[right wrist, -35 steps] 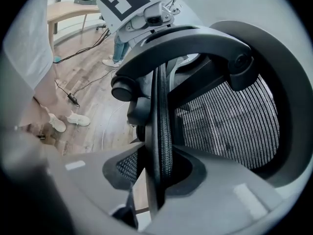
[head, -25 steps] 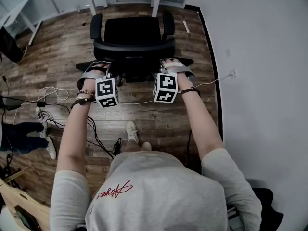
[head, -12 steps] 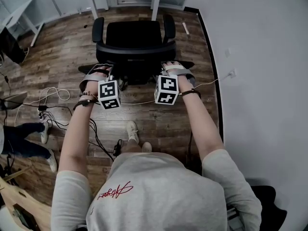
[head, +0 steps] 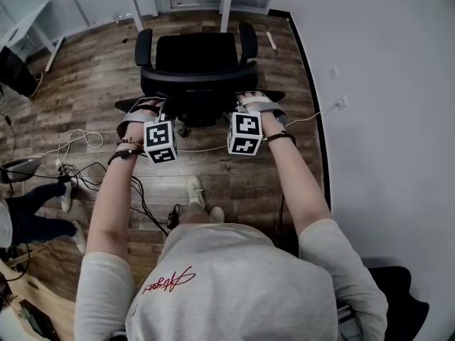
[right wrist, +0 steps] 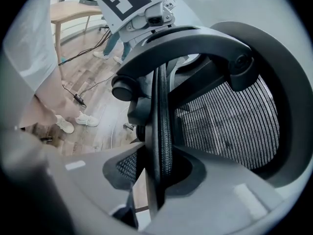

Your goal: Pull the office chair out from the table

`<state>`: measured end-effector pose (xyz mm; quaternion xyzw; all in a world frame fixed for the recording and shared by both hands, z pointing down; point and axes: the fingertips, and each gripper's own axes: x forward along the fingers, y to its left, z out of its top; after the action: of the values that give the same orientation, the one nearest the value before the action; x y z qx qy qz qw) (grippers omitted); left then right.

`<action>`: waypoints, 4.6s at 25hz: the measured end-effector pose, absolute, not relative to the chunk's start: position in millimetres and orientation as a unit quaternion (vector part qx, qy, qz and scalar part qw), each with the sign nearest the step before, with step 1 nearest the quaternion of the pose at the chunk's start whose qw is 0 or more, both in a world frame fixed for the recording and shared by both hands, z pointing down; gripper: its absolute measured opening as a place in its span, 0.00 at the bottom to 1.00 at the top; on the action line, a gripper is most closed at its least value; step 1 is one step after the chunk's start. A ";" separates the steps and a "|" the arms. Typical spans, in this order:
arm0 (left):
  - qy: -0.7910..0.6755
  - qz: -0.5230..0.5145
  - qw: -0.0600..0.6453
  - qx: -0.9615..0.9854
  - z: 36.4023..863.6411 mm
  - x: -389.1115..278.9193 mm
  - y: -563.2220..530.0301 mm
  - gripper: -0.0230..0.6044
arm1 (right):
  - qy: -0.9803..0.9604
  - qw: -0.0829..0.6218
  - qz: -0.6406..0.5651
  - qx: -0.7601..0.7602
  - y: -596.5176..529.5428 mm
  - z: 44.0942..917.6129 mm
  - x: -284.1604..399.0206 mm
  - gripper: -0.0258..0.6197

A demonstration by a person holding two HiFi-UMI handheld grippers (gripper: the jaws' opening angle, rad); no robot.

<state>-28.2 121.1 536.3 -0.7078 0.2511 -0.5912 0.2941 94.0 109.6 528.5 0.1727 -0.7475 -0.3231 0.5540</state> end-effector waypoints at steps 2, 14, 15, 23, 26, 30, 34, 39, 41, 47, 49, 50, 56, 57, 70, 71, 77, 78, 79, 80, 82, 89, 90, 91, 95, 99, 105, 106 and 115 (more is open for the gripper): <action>0.251 -0.592 0.294 -0.707 535.4 -26.5 123.9 0.19 | -0.750 0.553 -0.321 0.171 113.1 527.4 95.6 0.20; 0.249 -0.594 0.295 -0.706 536.5 -19.0 153.6 0.19 | -0.752 0.549 -0.320 0.174 144.5 524.5 102.7 0.20; 0.249 -0.593 0.295 -0.707 536.3 -17.3 156.0 0.19 | -0.752 0.549 -0.321 0.174 146.5 524.8 104.1 0.20; 0.246 -0.591 0.295 -0.710 535.1 -13.6 161.3 0.19 | -0.751 0.550 -0.321 0.175 151.9 524.1 106.5 0.20; 0.246 -0.589 0.297 -0.710 533.8 -14.5 166.0 0.19 | -0.751 0.552 -0.318 0.175 158.0 523.3 105.9 0.20; 0.247 -0.590 0.302 -0.707 533.3 -15.8 176.8 0.19 | -0.750 0.550 -0.322 0.178 169.7 522.9 105.2 0.20; 0.246 -0.589 0.302 -0.708 532.6 -14.2 183.0 0.19 | -0.748 0.551 -0.325 0.179 175.3 523.4 107.0 0.20; 0.246 -0.588 0.302 -0.709 534.3 -7.9 195.2 0.19 | -0.748 0.554 -0.321 0.176 187.4 527.4 113.9 0.20; 0.248 -0.588 0.304 -0.708 534.8 -7.0 198.9 0.19 | -0.748 0.551 -0.324 0.177 191.3 525.9 114.1 0.20; 0.247 -0.586 0.306 -0.708 532.3 -11.9 202.7 0.19 | -0.747 0.553 -0.323 0.177 196.1 522.9 110.1 0.20; 0.248 -0.587 0.307 -0.707 532.2 -11.4 204.5 0.19 | -0.747 0.553 -0.325 0.177 198.3 524.2 110.9 0.20; 0.249 -0.587 0.308 -0.706 531.9 -11.2 205.1 0.19 | -0.746 0.553 -0.326 0.176 199.1 525.4 111.5 0.20; 0.250 -0.586 0.308 -0.706 531.8 -11.5 203.3 0.19 | -0.745 0.552 -0.329 0.180 196.6 522.2 110.8 0.20; 0.251 -0.586 0.310 -0.705 531.4 -12.2 202.7 0.19 | -0.746 0.551 -0.328 0.180 196.9 520.9 109.9 0.20; 0.254 -0.581 0.317 -0.705 528.5 -12.0 202.2 0.20 | -0.747 0.553 -0.329 0.165 202.1 524.4 109.1 0.30; 0.252 -0.582 0.312 -0.707 528.4 -11.6 202.3 0.20 | -0.747 0.554 -0.328 0.164 202.1 524.3 109.3 0.30; 0.235 -0.590 0.285 -0.718 531.8 -11.0 206.9 0.27 | -0.757 0.559 -0.302 0.154 204.5 523.0 109.5 0.31; 0.231 -0.591 0.280 -0.720 532.4 -10.5 207.6 0.28 | -0.759 0.560 -0.296 0.152 204.9 523.5 109.9 0.32; 0.228 -0.592 0.274 -0.723 532.4 -10.1 208.2 0.28 | -0.760 0.561 -0.291 0.150 204.9 524.1 110.3 0.32; 0.227 -0.591 0.268 -0.726 531.6 -9.6 208.6 0.29 | -0.763 0.560 -0.288 0.150 204.7 524.3 110.6 0.32; 0.236 -0.581 0.256 -0.736 527.1 -8.0 208.9 0.30 | -0.774 0.546 -0.279 0.157 204.9 519.8 108.9 0.34; 0.257 -0.557 0.263 -0.745 507.5 -1.8 213.0 0.32 | -0.792 0.509 -0.290 0.170 212.2 503.4 98.7 0.36; 0.261 -0.557 0.265 -0.743 507.0 -3.1 214.1 0.32 | -0.793 0.506 -0.292 0.171 212.6 502.1 97.9 0.36; 0.266 -0.554 0.263 -0.744 506.3 -4.4 215.4 0.32 | -0.795 0.503 -0.293 0.172 212.8 500.4 97.2 0.36; 0.294 -0.533 0.253 -0.752 497.0 -7.7 219.4 0.32 | -0.794 0.502 -0.297 0.171 214.2 495.4 97.3 0.37; 0.316 -0.518 0.248 -0.755 489.9 -11.0 223.3 0.32 | -0.794 0.503 -0.296 0.171 217.9 495.0 99.6 0.37; 0.347 -0.493 0.240 -0.761 474.5 -15.4 231.9 0.32 | -0.804 0.483 -0.291 0.187 224.2 484.9 101.3 0.37; 0.354 -0.485 0.236 -0.764 471.4 -15.5 233.2 0.31 | -0.808 0.475 -0.290 0.194 224.5 481.1 101.6 0.37; 0.437 -0.367 0.168 -0.804 436.0 -19.4 244.0 0.28 | -0.853 0.382 -0.246 0.258 229.7 442.7 103.0 0.36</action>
<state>-19.4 244.0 436.0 -0.8041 0.4369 -0.3667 0.1675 103.0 229.7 442.7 0.2578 -0.8525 -0.2461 0.3823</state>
